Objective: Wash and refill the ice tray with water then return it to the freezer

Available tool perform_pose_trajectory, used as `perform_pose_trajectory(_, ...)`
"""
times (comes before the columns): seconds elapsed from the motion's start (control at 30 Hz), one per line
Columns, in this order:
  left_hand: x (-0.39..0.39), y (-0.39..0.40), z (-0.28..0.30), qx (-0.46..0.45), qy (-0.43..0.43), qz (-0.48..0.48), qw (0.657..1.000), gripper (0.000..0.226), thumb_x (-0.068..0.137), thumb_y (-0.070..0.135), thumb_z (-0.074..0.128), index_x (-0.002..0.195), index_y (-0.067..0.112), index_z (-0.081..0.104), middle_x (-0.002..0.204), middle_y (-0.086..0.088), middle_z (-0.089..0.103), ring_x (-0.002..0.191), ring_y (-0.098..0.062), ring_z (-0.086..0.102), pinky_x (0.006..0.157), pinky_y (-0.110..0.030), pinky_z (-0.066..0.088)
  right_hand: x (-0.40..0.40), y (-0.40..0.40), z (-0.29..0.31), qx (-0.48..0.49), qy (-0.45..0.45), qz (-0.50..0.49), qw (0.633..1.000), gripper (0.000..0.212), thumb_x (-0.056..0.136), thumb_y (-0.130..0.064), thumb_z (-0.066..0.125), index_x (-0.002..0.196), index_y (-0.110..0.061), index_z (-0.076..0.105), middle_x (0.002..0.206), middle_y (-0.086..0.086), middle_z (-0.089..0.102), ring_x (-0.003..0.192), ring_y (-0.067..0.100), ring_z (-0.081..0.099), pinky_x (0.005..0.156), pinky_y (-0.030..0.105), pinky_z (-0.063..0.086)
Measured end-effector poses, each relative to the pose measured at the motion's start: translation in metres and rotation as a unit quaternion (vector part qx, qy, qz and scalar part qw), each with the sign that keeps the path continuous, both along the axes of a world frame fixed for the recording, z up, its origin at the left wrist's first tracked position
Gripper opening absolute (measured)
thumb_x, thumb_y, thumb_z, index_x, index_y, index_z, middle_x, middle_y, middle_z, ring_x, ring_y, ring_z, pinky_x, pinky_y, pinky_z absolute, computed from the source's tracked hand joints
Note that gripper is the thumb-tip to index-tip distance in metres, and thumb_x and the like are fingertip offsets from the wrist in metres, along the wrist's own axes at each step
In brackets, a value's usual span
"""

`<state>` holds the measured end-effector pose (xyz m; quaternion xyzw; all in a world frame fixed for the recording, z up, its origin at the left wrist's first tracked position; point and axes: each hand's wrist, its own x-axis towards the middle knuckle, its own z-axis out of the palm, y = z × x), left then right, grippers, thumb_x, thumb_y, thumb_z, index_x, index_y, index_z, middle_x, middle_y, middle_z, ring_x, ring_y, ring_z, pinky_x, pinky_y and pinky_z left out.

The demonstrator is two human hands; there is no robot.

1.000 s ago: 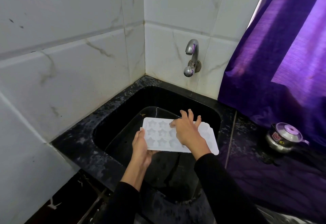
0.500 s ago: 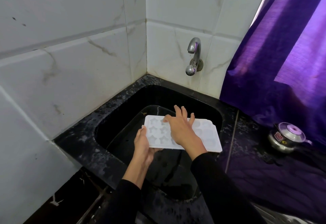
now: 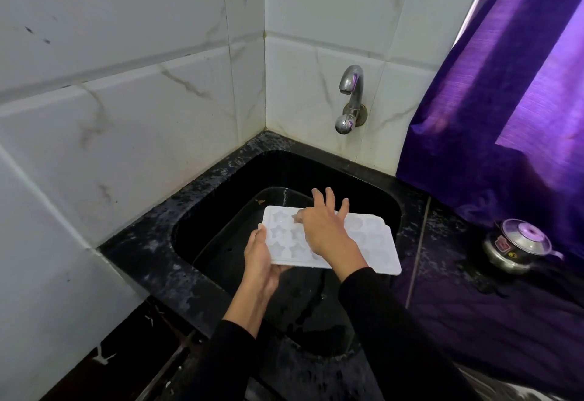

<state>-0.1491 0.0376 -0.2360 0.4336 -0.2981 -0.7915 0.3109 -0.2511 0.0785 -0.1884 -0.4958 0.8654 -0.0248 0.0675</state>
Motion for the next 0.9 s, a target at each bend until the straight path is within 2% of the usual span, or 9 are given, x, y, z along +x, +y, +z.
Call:
perform_pose_trajectory(0.23, 0.002, -0.002, -0.002, 0.002, -0.001, 0.005, 1.000, 0.033, 0.103, 0.035, 0.034, 0.120, 0.014, 0.052, 0.115, -0.016, 0.065, 0.100, -0.033, 0.065, 0.076, -0.049, 0.056, 0.001, -0.001, -0.004, 0.005, -0.012, 0.002, 1.000, 0.060, 0.085, 0.011, 0.057, 0.132, -0.025, 0.057, 0.158, 0.015, 0.013, 0.147, 0.038, -0.009, 0.114, 0.064, -0.007)
perform_pose_trajectory(0.33, 0.001, -0.002, -0.001, 0.001, 0.000, 0.005, 1.000, 0.034, 0.103, 0.034, 0.034, 0.122, 0.013, 0.052, 0.114, -0.016, 0.066, 0.098, -0.033, 0.066, 0.072, -0.047, 0.056, 0.003, -0.002, -0.002, 0.001, -0.005, 0.001, 1.000, 0.049, 0.089, 0.007, 0.054, 0.131, -0.019, 0.058, 0.158, 0.016, 0.012, 0.148, 0.037, -0.008, 0.114, 0.063, -0.007)
perform_pose_trajectory(0.5, 0.002, -0.003, -0.004, 0.007, 0.003, 0.014, 1.000, 0.033, 0.103, 0.034, 0.035, 0.120, 0.012, 0.053, 0.112, -0.015, 0.067, 0.095, -0.031, 0.066, 0.067, -0.043, 0.056, 0.004, -0.002, -0.002, 0.010, -0.007, 0.006, 1.000, 0.057, 0.085, 0.010, 0.057, 0.132, -0.021, 0.057, 0.156, 0.014, 0.018, 0.148, 0.037, -0.005, 0.113, 0.062, -0.007)
perform_pose_trajectory(0.63, 0.002, -0.003, -0.004, 0.004, 0.007, 0.014, 1.000, 0.035, 0.103, 0.034, 0.034, 0.124, 0.013, 0.052, 0.113, -0.015, 0.066, 0.097, -0.031, 0.066, 0.068, -0.044, 0.056, 0.005, -0.007, -0.003, 0.000, -0.007, 0.003, 1.000, 0.058, 0.085, 0.011, 0.053, 0.137, -0.014, 0.044, 0.154, 0.019, 0.016, 0.147, 0.040, -0.004, 0.114, 0.065, -0.002)
perform_pose_trajectory(0.73, 0.002, -0.005, -0.003, 0.006, 0.019, 0.016, 1.000, 0.033, 0.103, 0.033, 0.034, 0.122, 0.013, 0.052, 0.113, -0.016, 0.066, 0.095, -0.032, 0.066, 0.068, -0.043, 0.055, 0.011, -0.014, -0.004, -0.021, -0.018, 0.026, 0.999, 0.065, 0.082, 0.014, 0.052, 0.136, -0.019, 0.039, 0.155, 0.019, 0.012, 0.146, 0.040, -0.006, 0.114, 0.065, -0.002)
perform_pose_trajectory(0.9, 0.003, -0.007, -0.004, 0.005, 0.018, 0.020, 1.000, 0.031, 0.103, 0.032, 0.035, 0.116, 0.013, 0.055, 0.106, -0.016, 0.067, 0.086, -0.029, 0.067, 0.066, -0.041, 0.056, 0.017, -0.018, -0.005, 0.026, -0.023, 0.056, 0.998, 0.071, 0.086, 0.006, 0.058, 0.144, -0.032, 0.041, 0.160, 0.016, -0.001, 0.147, 0.038, -0.009, 0.114, 0.064, -0.003)
